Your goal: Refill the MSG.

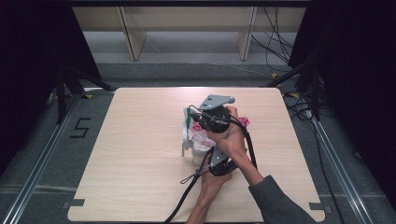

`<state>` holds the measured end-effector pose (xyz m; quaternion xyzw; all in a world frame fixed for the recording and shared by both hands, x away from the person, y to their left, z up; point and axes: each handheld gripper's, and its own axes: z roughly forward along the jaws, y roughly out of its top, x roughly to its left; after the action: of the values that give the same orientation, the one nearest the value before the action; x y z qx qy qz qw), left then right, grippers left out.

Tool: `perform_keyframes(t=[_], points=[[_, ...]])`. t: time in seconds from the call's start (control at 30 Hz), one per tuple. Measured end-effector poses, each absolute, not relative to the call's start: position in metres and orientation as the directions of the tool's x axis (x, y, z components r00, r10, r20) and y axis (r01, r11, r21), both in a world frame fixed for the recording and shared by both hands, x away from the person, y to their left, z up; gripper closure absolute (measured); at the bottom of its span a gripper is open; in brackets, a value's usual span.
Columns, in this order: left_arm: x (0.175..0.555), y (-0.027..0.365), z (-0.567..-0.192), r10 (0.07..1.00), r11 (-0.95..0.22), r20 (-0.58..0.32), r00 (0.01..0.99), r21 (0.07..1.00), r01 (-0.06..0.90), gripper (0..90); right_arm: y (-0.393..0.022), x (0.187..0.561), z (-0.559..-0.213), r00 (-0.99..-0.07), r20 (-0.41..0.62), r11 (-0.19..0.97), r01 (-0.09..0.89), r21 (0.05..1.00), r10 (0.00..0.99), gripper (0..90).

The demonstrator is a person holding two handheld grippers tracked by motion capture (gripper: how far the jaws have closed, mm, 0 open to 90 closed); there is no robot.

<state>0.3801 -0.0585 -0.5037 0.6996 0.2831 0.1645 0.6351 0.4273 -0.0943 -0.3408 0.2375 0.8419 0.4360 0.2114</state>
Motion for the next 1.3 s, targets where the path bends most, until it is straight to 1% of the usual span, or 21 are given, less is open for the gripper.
perform_keyframes(t=[0.03,0.2,0.23,0.4,0.43,0.47,0.5,0.53,0.63,0.7,0.77,0.9,0.93,0.97,1.07,1.1,1.17,1.2,1.23,1.27,1.3], points=[[0.380,-0.058,-0.504,0.603,-0.044,-0.128,0.787,0.980,0.193,78.9,-0.095,0.427,-0.341,-0.797,-0.156,0.501,0.201,0.842,0.583,90.0],[0.379,-0.058,-0.505,0.607,-0.053,-0.130,0.784,0.978,0.203,78.1,-0.105,0.423,-0.337,-0.798,-0.108,0.462,0.227,0.857,0.593,90.0],[0.378,-0.057,-0.506,0.607,-0.058,-0.129,0.784,0.977,0.206,77.9,-0.108,0.424,-0.337,-0.801,-0.120,0.459,0.207,0.864,0.587,90.0],[0.377,-0.056,-0.507,0.614,-0.085,-0.119,0.780,0.973,0.215,77.2,-0.120,0.423,-0.336,-0.802,-0.066,0.403,0.225,0.887,0.593,90.0],[0.377,-0.055,-0.508,0.615,-0.089,-0.117,0.780,0.972,0.216,77.0,-0.121,0.421,-0.336,-0.793,-0.052,0.386,0.237,0.892,0.607,90.0],[0.377,-0.055,-0.508,0.613,-0.089,-0.121,0.781,0.971,0.220,76.7,-0.124,0.421,-0.335,-0.794,-0.054,0.387,0.235,0.892,0.606,90.0],[0.376,-0.057,-0.510,0.609,-0.042,-0.161,0.776,0.971,0.235,76.4,-0.125,0.420,-0.335,-0.797,-0.043,0.383,0.241,0.892,0.602,90.0],[0.376,-0.057,-0.510,0.609,-0.055,-0.152,0.779,0.971,0.232,76.2,-0.127,0.421,-0.336,-0.798,-0.061,0.377,0.214,0.901,0.599,90.0],[0.375,-0.055,-0.511,0.617,-0.061,-0.153,0.772,0.969,0.240,75.9,-0.133,0.419,-0.335,-0.797,-0.027,0.358,0.240,0.902,0.603,90.0],[0.376,-0.053,-0.511,0.621,-0.071,-0.152,0.769,0.966,0.248,74.6,-0.137,0.421,-0.335,-0.800,-0.017,0.341,0.236,0.910,0.599,90.0],[0.377,-0.050,-0.511,0.622,-0.076,-0.158,0.767,0.963,0.259,74.1,-0.139,0.419,-0.335,-0.785,-0.018,0.329,0.239,0.913,0.619,90.0],[0.376,-0.047,-0.511,0.622,-0.083,-0.158,0.767,0.961,0.265,71.4,-0.147,0.420,-0.334,-0.789,-0.021,0.318,0.223,0.922,0.615,90.0],[0.376,-0.046,-0.511,0.622,-0.084,-0.158,0.767,0.961,0.265,70.9,-0.148,0.418,-0.333,-0.785,-0.001,0.307,0.241,0.921,0.619,90.0],[0.376,-0.046,-0.511,0.623,-0.085,-0.158,0.766,0.960,0.267,70.3,-0.150,0.420,-0.334,-0.791,-0.008,0.301,0.224,0.927,0.612,90.0],[0.375,-0.045,-0.511,0.617,-0.098,-0.155,0.772,0.958,0.271,68.0,-0.154,0.416,-0.334,-0.786,0.017,0.281,0.240,0.929,0.617,90.0],[0.374,-0.045,-0.511,0.612,-0.098,-0.156,0.775,0.958,0.271,67.5,-0.157,0.416,-0.333,-0.789,-0.004,0.293,0.223,0.930,0.614,90.0],[0.373,-0.043,-0.511,0.611,-0.119,-0.144,0.779,0.956,0.269,66.1,-0.160,0.414,-0.333,-0.781,0.021,0.268,0.239,0.933,0.624,90.0],[0.372,-0.043,-0.511,0.610,-0.122,-0.148,0.779,0.953,0.277,64.2,-0.165,0.415,-0.332,-0.785,0.000,0.276,0.218,0.936,0.620,90.0],[0.371,-0.043,-0.511,0.611,-0.125,-0.147,0.778,0.952,0.278,63.1,-0.169,0.414,-0.333,-0.774,0.001,0.264,0.216,0.940,0.633,90.0],[0.371,-0.042,-0.511,0.610,-0.131,-0.146,0.779,0.951,0.280,63.0,-0.172,0.412,-0.333,-0.767,0.027,0.246,0.240,0.939,0.641,90.0],[0.370,-0.041,-0.510,0.616,-0.133,-0.147,0.774,0.949,0.286,62.0,-0.175,0.412,-0.333,-0.777,0.027,0.238,0.226,0.945,0.629,90.0]])
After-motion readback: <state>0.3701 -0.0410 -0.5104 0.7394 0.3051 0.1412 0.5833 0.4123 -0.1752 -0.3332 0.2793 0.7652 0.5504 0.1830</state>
